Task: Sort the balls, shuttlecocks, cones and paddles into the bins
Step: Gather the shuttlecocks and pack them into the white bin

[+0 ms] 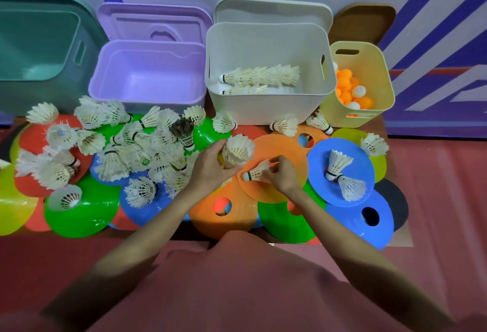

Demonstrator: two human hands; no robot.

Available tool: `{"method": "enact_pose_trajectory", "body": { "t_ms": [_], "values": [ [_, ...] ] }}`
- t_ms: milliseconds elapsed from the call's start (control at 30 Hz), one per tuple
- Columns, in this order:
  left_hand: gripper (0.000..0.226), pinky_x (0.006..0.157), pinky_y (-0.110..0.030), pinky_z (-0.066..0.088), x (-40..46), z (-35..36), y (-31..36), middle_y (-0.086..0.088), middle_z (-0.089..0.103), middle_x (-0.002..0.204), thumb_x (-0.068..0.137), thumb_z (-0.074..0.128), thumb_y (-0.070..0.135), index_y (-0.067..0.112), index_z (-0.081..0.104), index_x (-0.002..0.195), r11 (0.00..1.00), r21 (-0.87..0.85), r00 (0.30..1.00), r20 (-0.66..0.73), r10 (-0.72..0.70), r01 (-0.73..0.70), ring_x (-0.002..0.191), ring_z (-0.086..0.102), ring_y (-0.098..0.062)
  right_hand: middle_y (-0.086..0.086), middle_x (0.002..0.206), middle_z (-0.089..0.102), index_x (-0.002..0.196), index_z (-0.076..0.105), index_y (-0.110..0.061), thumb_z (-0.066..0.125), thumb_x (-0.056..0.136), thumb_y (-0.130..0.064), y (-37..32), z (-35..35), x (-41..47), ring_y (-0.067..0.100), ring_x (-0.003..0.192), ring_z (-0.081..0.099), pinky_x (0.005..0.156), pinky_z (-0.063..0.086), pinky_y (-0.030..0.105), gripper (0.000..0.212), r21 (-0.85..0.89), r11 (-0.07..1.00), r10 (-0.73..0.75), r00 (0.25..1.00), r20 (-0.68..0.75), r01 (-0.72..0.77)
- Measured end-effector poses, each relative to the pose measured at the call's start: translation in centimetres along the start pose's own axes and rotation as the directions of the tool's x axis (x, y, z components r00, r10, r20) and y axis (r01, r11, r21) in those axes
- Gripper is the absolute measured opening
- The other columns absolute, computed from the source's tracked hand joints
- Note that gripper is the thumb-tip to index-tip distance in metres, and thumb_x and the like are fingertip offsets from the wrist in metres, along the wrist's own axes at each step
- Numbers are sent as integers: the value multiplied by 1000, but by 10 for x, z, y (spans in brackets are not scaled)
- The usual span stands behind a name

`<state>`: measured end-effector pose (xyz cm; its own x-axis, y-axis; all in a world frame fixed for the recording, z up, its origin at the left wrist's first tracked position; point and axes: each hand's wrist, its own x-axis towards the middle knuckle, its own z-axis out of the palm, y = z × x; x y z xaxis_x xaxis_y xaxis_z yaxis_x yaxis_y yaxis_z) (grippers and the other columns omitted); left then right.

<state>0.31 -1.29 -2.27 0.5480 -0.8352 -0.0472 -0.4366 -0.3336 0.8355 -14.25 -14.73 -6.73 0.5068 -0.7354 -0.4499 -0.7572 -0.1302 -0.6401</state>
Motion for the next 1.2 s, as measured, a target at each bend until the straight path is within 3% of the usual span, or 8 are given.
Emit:
{"method": "enact_pose_trajectory", "body": {
  "t_ms": [167,300,400,533,700,900,1067,1200],
  "values": [
    [56,70,-21,48,-1,2,-9,5,65,110,73,81,28,17,57,122,998,53,999,-35,31,-29,95,60,-10,3,81,62,115,56,-7,61,88,-13,-14,-22,-18,20,75,61,59,43,22,29,49,971,-216,945,-243,235],
    [57,75,-34,53,-2,6,-12,3,66,111,71,82,27,17,58,122,997,68,998,-54,37,-33,99,61,-14,-6,92,58,115,56,-12,59,92,-15,-31,-52,-44,20,84,58,72,47,30,24,56,808,-452,677,-581,587],
    [55,71,-28,51,0,10,-7,4,66,109,73,81,27,17,58,121,997,59,998,-36,51,-49,95,61,-12,-1,97,61,115,59,-9,61,91,-11,-40,-64,-52,19,88,58,77,48,33,24,-43,713,-606,584,-539,700],
    [54,67,-7,37,6,16,7,8,65,107,73,81,24,16,58,122,994,62,995,-33,92,-90,91,56,-4,3,90,64,111,63,-8,62,90,-10,-40,-58,-45,22,85,57,76,45,36,21,-192,597,-792,532,-301,779],
    [42,64,-22,44,14,22,19,6,65,93,72,79,20,17,60,110,988,62,990,-17,139,-138,84,60,-12,0,90,65,114,63,-13,59,92,-15,-36,-53,-38,19,87,55,76,46,35,23,-157,612,-789,585,-190,775],
    [49,66,-15,44,22,26,24,8,68,101,72,80,24,20,60,116,997,13,995,-58,79,-79,85,60,0,2,105,66,125,58,-10,55,96,-16,-33,-70,-28,18,96,56,85,43,26,30,-98,641,-750,594,-289,761],
    [50,70,-26,51,34,26,22,5,68,107,71,81,27,17,60,116,998,29,995,-79,59,-57,94,63,-9,1,91,67,99,65,-9,54,89,-11,-19,-78,19,17,84,61,73,51,41,15,34,869,-420,772,-476,494],
    [50,68,-29,51,43,26,26,5,68,104,70,78,36,18,60,113,997,49,993,-99,63,-59,91,63,-10,12,97,69,106,65,-2,61,88,-20,-15,-78,61,26,91,63,74,46,30,26,-51,963,-268,907,-325,266]
  ]
}}
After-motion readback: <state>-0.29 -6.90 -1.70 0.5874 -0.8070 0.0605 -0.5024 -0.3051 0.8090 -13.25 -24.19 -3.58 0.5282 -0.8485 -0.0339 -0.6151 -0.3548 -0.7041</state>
